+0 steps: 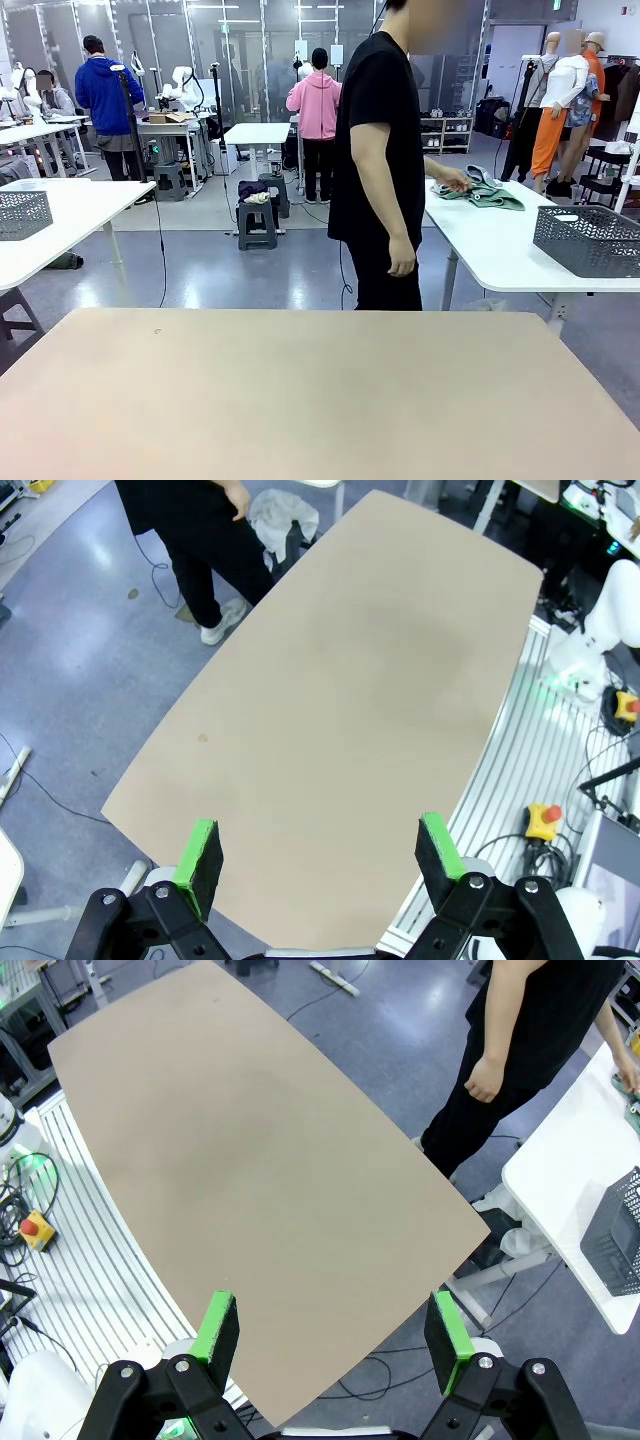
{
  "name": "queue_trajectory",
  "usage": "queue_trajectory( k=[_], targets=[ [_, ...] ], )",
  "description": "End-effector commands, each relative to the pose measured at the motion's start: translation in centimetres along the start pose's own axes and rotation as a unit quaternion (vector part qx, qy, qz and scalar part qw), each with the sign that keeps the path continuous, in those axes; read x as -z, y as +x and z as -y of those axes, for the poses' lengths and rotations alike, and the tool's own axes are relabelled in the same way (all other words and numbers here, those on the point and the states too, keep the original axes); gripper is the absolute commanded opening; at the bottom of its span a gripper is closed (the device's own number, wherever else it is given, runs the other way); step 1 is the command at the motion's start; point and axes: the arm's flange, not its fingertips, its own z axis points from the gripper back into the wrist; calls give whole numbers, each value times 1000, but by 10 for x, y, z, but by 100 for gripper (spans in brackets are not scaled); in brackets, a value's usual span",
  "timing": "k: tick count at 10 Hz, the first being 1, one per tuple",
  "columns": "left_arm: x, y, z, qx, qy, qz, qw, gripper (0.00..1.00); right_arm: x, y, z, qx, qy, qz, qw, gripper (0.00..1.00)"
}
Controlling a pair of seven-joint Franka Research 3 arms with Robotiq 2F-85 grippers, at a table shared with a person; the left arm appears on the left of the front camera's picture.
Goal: Fold the towels and place them in the basket.
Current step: When a person lays out a Towel with hook on the table, fold it in half twice.
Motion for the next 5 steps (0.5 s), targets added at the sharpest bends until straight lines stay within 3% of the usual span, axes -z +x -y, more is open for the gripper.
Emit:
queue_trajectory(
  k=[1,5],
  targets=[
    [2,-2,11,-9,11,-8,1000,98,0,-1,0,-2,1,4,1000,94],
    [-1,0,1,-1,1,1,1000,98,0,-1,0,-2,1,4,1000,94]
  ],
)
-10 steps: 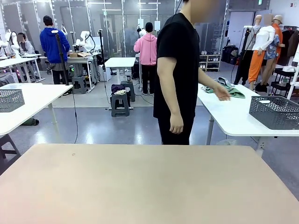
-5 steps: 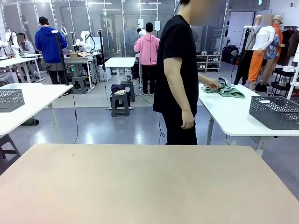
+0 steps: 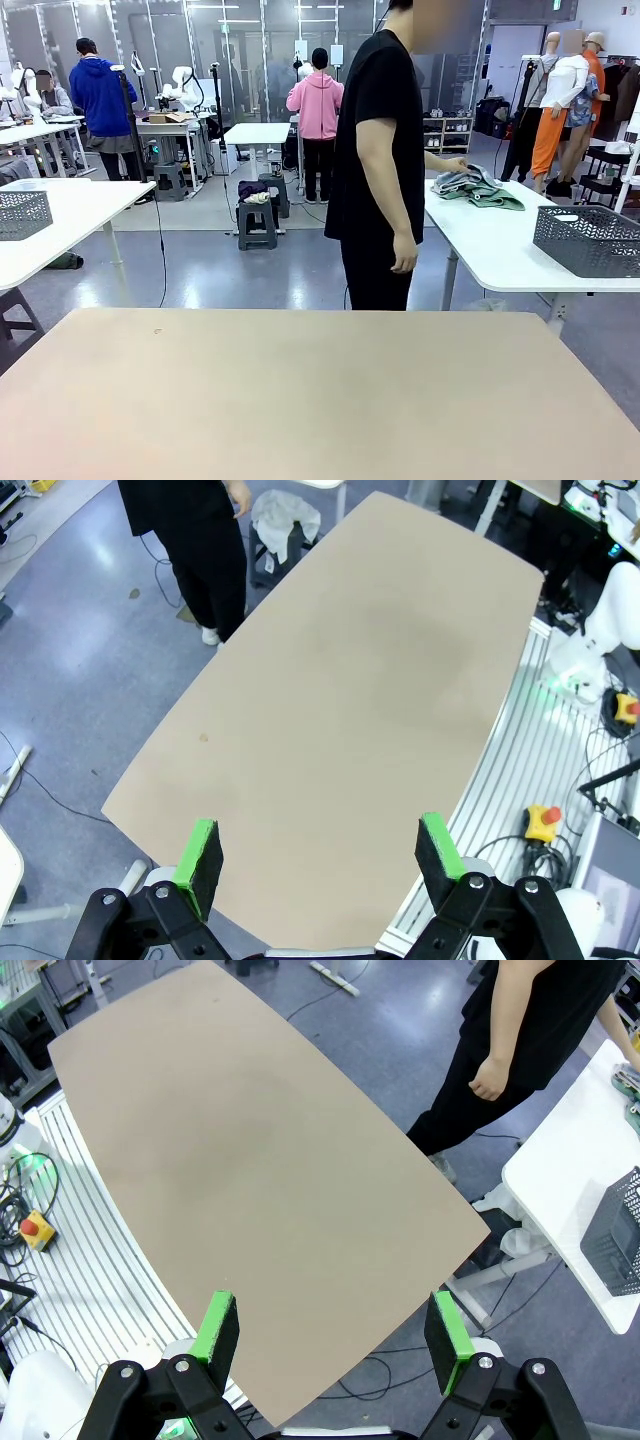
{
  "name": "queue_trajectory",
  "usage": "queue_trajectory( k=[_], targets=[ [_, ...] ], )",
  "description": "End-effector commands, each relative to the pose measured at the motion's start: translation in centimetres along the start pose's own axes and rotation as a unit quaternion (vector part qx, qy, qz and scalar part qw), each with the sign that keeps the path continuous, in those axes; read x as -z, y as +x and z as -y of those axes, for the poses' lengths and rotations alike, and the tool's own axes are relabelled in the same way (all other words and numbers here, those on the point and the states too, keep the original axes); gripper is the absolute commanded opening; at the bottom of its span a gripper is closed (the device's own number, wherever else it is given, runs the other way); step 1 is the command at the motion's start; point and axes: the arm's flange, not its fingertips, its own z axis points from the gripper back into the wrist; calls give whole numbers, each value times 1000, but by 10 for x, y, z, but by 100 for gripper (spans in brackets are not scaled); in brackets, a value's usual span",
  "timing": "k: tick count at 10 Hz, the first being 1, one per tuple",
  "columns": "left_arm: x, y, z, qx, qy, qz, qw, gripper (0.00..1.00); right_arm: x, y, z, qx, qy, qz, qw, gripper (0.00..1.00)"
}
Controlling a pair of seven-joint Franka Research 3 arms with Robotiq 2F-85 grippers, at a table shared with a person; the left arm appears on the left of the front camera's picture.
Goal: Fold the towels and place them in the basket.
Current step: When a person lays out a Towel with hook on the table, fold it in half twice.
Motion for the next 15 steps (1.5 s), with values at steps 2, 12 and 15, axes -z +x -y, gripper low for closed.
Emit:
queue_trajectory(
  k=[2,12,15],
  targets=[
    [0,0,1,1,0,0,1000,98,0,-1,0,-2,1,4,1000,94],
    [0,0,1,1,0,0,1000,98,0,-1,0,-2,1,4,1000,94],
    [0,0,1,1,0,0,1000,98,0,-1,0,-2,1,4,1000,94]
  ],
)
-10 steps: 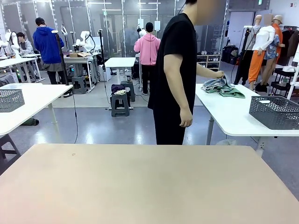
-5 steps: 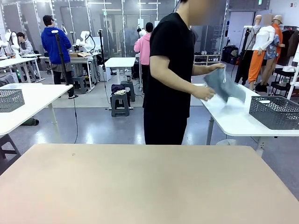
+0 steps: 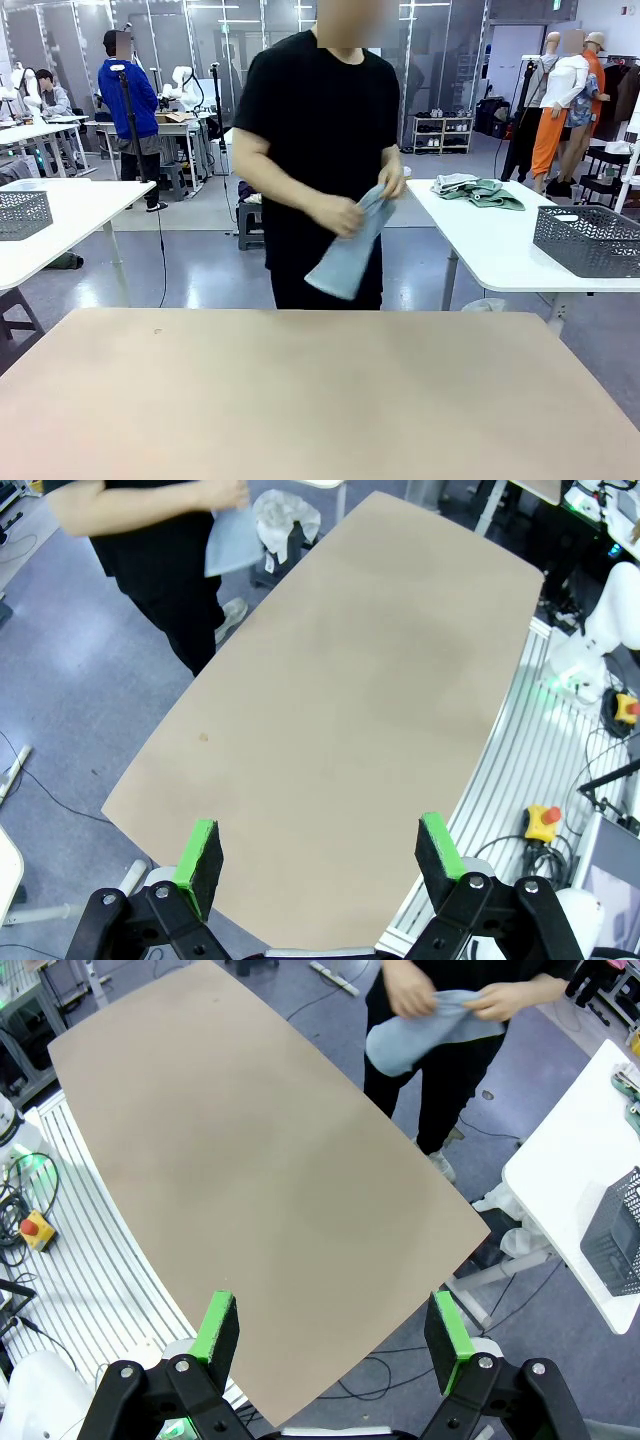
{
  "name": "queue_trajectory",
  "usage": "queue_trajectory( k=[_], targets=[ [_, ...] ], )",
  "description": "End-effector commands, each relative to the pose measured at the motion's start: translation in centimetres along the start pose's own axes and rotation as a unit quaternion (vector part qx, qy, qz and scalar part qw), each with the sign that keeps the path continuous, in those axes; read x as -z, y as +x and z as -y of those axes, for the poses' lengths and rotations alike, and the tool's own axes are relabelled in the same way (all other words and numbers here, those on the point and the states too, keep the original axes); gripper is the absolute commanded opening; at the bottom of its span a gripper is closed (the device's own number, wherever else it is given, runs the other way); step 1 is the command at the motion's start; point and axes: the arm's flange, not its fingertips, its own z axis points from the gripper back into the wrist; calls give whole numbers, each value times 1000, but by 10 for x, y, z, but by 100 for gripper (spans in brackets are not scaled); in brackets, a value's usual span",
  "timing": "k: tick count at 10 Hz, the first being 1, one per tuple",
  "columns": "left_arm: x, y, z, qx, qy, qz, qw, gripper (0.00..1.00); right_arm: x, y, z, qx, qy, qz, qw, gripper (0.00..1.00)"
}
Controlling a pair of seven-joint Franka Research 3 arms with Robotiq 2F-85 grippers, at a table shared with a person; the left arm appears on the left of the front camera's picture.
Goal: Fold the towels and place them in the basket.
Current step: When a person lays out a Towel with hook on the table, fold it in half twice.
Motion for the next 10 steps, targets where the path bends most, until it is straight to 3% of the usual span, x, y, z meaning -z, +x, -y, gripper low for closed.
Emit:
queue_trajectory(
  k=[1,10],
  targets=[
    [0,0,1,1,0,0,1000,98,0,-1,0,-2,1,4,1000,94],
    [0,0,1,1,0,0,1000,98,0,-1,0,-2,1,4,1000,94]
  ],
)
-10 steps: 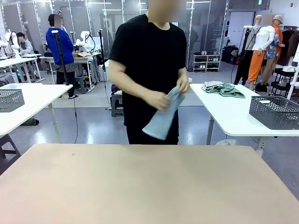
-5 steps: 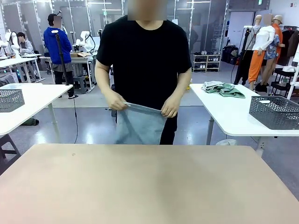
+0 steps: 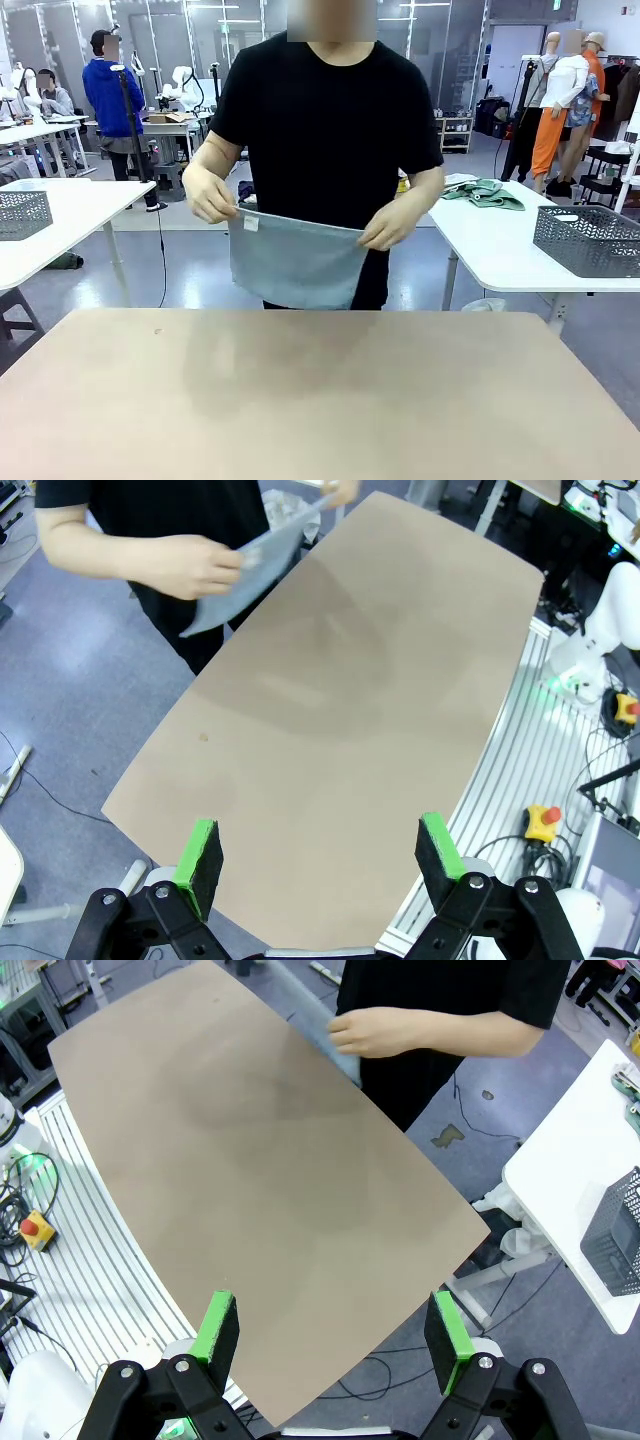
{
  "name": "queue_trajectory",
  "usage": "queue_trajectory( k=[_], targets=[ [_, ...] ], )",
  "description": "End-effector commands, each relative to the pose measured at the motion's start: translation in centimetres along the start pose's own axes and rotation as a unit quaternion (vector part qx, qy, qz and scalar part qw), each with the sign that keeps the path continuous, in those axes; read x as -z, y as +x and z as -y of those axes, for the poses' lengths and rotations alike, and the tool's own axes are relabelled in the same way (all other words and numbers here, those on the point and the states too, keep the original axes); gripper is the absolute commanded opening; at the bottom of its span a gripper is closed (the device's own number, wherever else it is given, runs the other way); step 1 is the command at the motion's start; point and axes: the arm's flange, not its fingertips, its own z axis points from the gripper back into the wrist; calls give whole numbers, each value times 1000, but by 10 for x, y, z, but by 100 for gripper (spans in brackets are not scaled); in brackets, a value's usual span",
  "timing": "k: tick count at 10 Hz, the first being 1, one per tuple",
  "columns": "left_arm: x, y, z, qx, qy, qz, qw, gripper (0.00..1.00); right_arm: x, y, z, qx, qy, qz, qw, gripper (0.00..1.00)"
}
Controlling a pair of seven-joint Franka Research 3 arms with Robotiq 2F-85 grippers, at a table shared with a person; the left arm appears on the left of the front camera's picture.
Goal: Fold the towels and place them in the basket.
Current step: When a person lays out a Towel with hook on the table, fold it in half twice.
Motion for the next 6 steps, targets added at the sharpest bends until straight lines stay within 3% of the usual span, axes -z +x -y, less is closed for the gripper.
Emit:
queue_trajectory(
  k=[1,6],
  targets=[
    [0,0,1,1,0,0,1000,98,0,-1,0,-2,1,4,1000,94],
    [0,0,1,1,0,0,1000,98,0,-1,0,-2,1,4,1000,94]
  ],
)
